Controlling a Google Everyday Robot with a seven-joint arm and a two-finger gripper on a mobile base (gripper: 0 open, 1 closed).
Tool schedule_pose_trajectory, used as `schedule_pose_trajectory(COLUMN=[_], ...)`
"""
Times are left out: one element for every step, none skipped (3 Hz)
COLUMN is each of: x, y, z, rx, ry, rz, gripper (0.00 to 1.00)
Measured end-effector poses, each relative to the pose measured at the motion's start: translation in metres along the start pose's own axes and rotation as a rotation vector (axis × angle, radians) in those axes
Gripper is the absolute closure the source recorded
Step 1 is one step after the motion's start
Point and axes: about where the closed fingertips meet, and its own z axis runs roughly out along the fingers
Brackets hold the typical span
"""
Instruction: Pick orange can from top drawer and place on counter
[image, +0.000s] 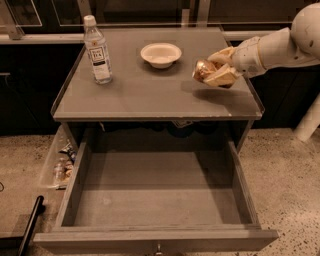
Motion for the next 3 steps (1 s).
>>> schedule_pose_trajectory(x=[0.004, 0.007, 0.009], y=[0.001, 0.006, 0.008], z=[0.013, 0.025, 0.029], rx=[-0.031, -0.068, -0.085], ry=[-0.006, -0.006, 0.002], rz=[0.026, 0.045, 0.052], gripper=[1.00, 1.00, 1.00])
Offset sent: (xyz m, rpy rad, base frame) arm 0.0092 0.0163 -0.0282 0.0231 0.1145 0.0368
